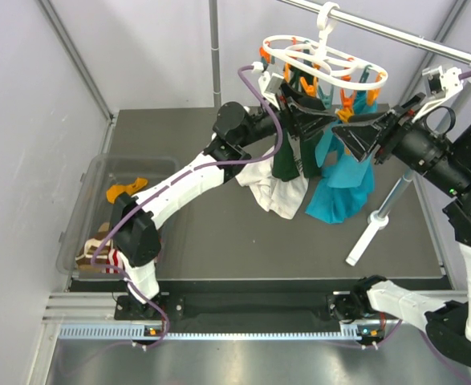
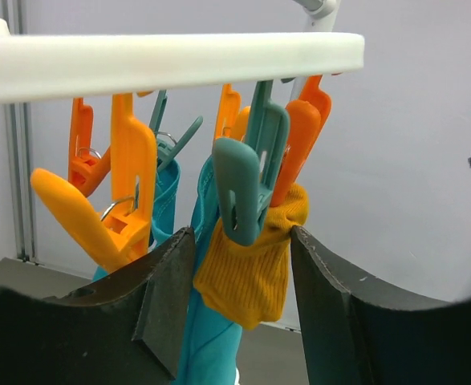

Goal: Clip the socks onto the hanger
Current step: Open the clamp at the hanger.

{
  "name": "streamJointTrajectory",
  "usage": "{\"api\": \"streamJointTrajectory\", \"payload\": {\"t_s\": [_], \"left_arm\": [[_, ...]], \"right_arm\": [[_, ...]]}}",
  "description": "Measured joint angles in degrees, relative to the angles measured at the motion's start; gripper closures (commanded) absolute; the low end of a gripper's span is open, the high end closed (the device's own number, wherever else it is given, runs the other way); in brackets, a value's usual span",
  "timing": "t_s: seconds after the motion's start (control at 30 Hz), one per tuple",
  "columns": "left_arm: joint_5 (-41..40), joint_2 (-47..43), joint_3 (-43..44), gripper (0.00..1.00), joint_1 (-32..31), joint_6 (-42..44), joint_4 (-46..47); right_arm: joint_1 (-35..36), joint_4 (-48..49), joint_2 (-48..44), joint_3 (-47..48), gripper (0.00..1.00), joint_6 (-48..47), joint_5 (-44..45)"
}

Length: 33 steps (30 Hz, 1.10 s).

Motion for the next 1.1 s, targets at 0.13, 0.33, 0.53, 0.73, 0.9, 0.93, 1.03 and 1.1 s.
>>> {"api": "streamJointTrajectory", "payload": {"t_s": [0.13, 0.33, 0.53, 0.73, 0.9, 0.93, 1.03, 1.1], "left_arm": [[-0.1, 0.8, 0.1, 0.47, 0.0, -0.1, 0.8], [-0.3, 1.4, 0.7, 0.47, 0.0, -0.3, 3.2], [-0.3, 1.5, 2.6, 0.59, 0.0, -1.0, 4.2], [-0.5, 1.9, 3.6, 0.80, -0.1, -2.2, 6.1], [-2.2, 2.2, 3.6, 0.90, -0.9, -0.8, 4.9], [-2.7, 2.2, 3.6, 0.91, -1.2, -0.1, 4.5], [-4.6, 2.1, 3.6, 0.95, -2.7, 2.9, 2.3], [-6.7, 1.7, 3.6, 0.96, -4.2, 6.1, -0.6]], "right_arm": [[0.0, 0.0, 0.7, 1.3, 0.46, -0.1, 0.0], [0.0, -0.1, 1.2, 1.4, 0.48, -0.1, -0.4], [0.0, 0.0, 1.5, 1.4, 0.50, -0.1, -0.9], [0.0, 0.8, 2.2, 1.0, 0.53, 0.9, -1.7], [0.0, 3.1, 3.0, 0.0, 0.55, 3.0, -2.6], [0.0, 3.5, 3.3, 0.0, 0.55, 3.4, -2.6], [0.0, 4.3, 4.2, 0.0, 0.55, 3.9, -2.3], [0.0, 4.4, 5.0, 0.2, 0.56, 3.8, -1.0]]}}
